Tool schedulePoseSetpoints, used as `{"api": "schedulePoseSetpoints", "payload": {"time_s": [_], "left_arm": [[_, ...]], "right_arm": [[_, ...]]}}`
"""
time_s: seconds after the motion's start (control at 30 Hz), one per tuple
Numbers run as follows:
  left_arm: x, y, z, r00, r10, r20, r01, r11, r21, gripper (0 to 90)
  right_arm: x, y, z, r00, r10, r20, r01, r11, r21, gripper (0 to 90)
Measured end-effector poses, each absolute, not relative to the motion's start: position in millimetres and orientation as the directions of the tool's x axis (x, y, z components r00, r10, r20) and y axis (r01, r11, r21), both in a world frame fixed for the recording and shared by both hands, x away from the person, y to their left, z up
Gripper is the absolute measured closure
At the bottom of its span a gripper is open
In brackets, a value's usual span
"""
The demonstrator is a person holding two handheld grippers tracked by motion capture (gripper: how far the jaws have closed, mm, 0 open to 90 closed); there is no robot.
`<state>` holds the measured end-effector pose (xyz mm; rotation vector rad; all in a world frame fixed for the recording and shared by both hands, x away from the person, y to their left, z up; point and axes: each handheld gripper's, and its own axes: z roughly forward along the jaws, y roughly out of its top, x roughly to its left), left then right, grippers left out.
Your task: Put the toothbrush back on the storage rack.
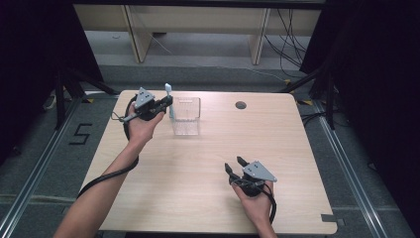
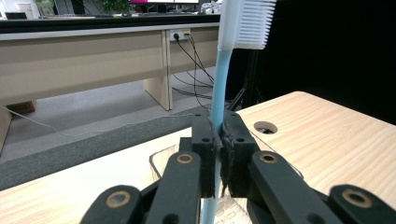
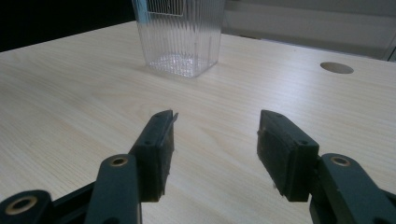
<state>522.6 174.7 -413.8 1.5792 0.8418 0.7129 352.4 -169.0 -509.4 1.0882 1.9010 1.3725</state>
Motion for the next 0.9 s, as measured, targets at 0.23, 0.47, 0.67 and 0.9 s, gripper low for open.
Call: {"api": "schedulePoseSetpoints", "payload": {"time_s": [0.23, 0.47, 0.67, 0.9], "left_arm": [[521, 173, -418, 0.541, 0.839, -0.050, 0.188, -0.063, 0.980, 84.8], [522, 173, -424, 0.539, 0.840, -0.062, 0.206, -0.059, 0.977, 84.7], [522, 172, -425, 0.542, 0.838, -0.058, 0.209, -0.068, 0.976, 84.7], [523, 171, -429, 0.540, 0.840, -0.059, 0.220, -0.073, 0.973, 84.8]], "right_arm": [[354, -170, -510, -0.529, 0.848, 0.012, 0.276, 0.159, 0.948, 46.9], [352, -168, -511, -0.514, 0.857, 0.040, 0.302, 0.137, 0.943, 46.8], [354, -171, -510, -0.521, 0.853, -0.007, 0.278, 0.178, 0.944, 46.8], [352, -169, -511, -0.517, 0.856, 0.027, 0.307, 0.156, 0.939, 46.7]]}}
